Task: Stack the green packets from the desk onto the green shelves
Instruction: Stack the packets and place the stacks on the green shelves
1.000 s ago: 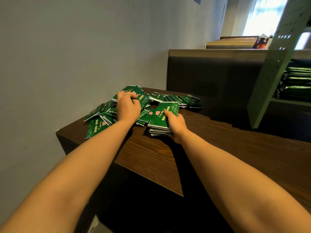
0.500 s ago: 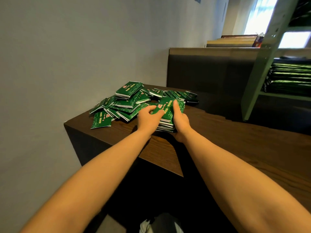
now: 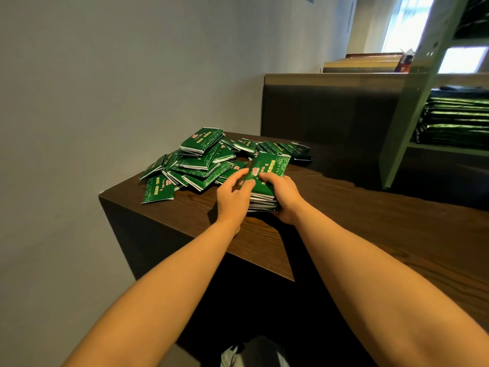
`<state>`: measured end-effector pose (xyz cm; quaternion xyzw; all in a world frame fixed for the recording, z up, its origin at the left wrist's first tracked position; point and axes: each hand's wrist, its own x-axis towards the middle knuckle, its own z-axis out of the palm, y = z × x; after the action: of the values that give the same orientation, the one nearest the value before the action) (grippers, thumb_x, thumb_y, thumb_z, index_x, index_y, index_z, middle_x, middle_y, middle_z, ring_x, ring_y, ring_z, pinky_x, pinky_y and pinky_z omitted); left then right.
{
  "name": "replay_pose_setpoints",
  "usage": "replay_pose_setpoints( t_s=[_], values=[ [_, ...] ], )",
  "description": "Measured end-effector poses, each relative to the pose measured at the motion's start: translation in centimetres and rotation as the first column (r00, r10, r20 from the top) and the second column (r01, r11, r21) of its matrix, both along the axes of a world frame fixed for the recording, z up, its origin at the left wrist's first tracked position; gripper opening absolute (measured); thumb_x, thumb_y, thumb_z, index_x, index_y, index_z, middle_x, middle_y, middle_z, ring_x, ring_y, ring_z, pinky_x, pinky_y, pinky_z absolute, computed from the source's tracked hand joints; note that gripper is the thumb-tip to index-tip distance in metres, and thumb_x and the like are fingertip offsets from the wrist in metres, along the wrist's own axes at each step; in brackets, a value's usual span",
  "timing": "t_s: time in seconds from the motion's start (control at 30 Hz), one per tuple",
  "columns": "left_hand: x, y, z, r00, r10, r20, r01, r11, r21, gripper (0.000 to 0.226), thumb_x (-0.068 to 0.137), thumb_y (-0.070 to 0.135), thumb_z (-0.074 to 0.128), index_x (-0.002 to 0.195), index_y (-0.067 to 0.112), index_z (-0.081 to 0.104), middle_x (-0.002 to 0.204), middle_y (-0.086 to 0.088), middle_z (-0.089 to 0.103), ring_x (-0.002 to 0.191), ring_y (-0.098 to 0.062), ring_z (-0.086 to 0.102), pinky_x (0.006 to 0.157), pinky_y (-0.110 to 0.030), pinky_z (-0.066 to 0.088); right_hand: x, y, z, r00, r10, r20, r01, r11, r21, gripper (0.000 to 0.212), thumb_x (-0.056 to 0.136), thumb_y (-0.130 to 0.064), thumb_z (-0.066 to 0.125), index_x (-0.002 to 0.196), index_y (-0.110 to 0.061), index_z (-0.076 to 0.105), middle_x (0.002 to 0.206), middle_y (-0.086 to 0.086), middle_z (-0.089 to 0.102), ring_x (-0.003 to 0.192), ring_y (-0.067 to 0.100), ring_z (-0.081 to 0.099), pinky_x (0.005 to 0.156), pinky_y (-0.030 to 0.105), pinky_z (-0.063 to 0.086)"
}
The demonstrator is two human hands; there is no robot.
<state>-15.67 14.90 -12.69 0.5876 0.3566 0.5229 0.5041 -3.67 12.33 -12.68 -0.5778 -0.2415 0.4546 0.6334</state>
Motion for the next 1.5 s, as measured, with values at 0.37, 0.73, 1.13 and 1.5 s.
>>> replay_pose_setpoints(
  t_s=[0.37,0.73,1.13,1.5],
  values=[
    [-2.5,10.6,2.6,0.772,0.488,-0.408,-0.347,0.861,0.373,0.037,0.09,0.027,0.058,0.126,0.027,0.059,0.135,0.001,0.05,0.126,-0.019,0.041,0.097,-0.033,0.029,-1.1,4.7,0.1,0.994,-0.05,0.101,0.045,0.998,0.051,0.079,0.054,-0.045,0.077,0.122,-0.018,0.049,0.119,0.009,0.066,0.107,0.033,0.069,0.101,0.059,0.053],
    [-3.3,16.4,3.1,0.501,0.455,-0.736,-0.274,0.89,0.364,0.056,0.09,0.046,0.061,0.141,0.028,0.047,0.155,-0.011,0.032,0.145,-0.031,0.02,0.112,-0.052,0.025,-0.6,5.3,0.3,0.996,-0.011,0.085,0.012,1.0,-0.013,0.08,0.062,-0.046,0.076,0.128,-0.014,0.044,0.119,0.013,0.064,0.102,0.036,0.071,0.094,0.059,0.058],
    [-4.0,15.3,2.5,0.665,0.589,-0.459,-0.308,0.776,0.551,0.031,0.097,0.036,0.051,0.125,0.031,0.064,0.121,0.003,0.067,0.114,-0.027,0.057,0.1,-0.046,0.04,-0.4,5.4,0.2,0.997,-0.009,0.081,0.013,0.999,-0.048,0.087,0.059,-0.049,0.079,0.132,-0.015,0.043,0.125,0.011,0.062,0.109,0.034,0.067,0.098,0.059,0.056],
    [-2.4,7.9,1.6,0.819,0.406,-0.406,-0.062,0.766,0.64,0.028,0.101,0.031,0.049,0.121,0.019,0.064,0.121,0.003,0.061,0.101,-0.016,0.06,0.079,-0.031,0.049,-0.3,3.8,0.1,0.998,-0.056,-0.017,0.056,0.998,-0.022,0.102,0.049,-0.053,0.086,0.135,-0.013,0.051,0.12,0.012,0.07,0.101,0.035,0.073,0.086,0.058,0.061]
  ],
)
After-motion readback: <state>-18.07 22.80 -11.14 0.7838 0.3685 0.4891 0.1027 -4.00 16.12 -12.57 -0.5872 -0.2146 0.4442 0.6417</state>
